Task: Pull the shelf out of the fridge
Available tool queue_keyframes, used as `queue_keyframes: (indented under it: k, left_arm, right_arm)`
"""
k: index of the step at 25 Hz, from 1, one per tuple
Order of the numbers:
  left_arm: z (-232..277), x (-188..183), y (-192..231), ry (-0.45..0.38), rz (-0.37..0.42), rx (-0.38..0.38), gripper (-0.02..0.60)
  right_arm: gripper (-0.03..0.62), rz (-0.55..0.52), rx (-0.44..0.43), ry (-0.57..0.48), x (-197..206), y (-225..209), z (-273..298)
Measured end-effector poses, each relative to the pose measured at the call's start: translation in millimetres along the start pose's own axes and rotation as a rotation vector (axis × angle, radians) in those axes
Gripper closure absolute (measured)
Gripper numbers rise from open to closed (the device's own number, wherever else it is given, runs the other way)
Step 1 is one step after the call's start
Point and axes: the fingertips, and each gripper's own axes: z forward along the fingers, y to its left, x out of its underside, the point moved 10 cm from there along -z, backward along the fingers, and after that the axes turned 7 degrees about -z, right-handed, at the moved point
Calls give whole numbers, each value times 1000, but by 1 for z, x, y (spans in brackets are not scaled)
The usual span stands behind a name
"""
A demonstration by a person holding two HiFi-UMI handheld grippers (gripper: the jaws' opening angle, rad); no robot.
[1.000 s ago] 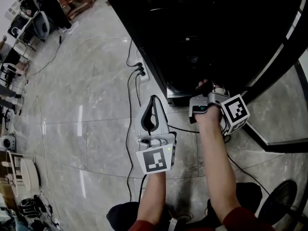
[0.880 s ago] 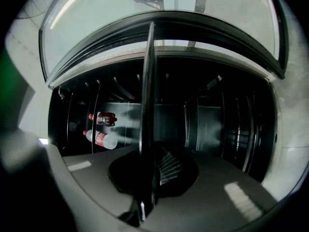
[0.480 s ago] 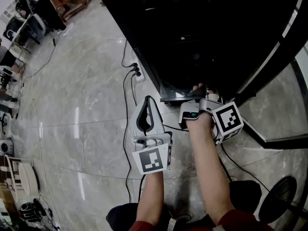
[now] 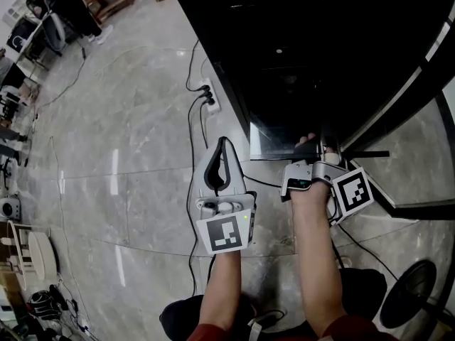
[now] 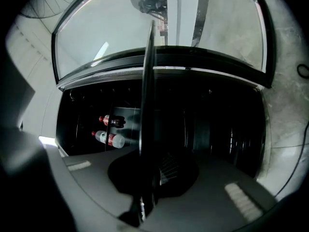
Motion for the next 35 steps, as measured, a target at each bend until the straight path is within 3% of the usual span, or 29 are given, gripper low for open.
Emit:
queue_keyframes:
  k: [4, 16, 23, 35]
  left_arm:
    - [-13, -24, 5, 33, 11, 21, 583]
    - [0, -64, 23, 139, 9, 27, 583]
    - [-10, -170, 21, 159, -36, 35, 583]
    - [-13, -334, 56, 198, -59, 42, 583]
  right_arm:
    - [588, -10, 15, 8, -8, 15, -27]
    - [588, -26, 107, 82, -13, 31, -37]
    - [588, -20, 160, 85, -33, 126, -78]
    - [586, -20, 203, 51, -42, 291, -119]
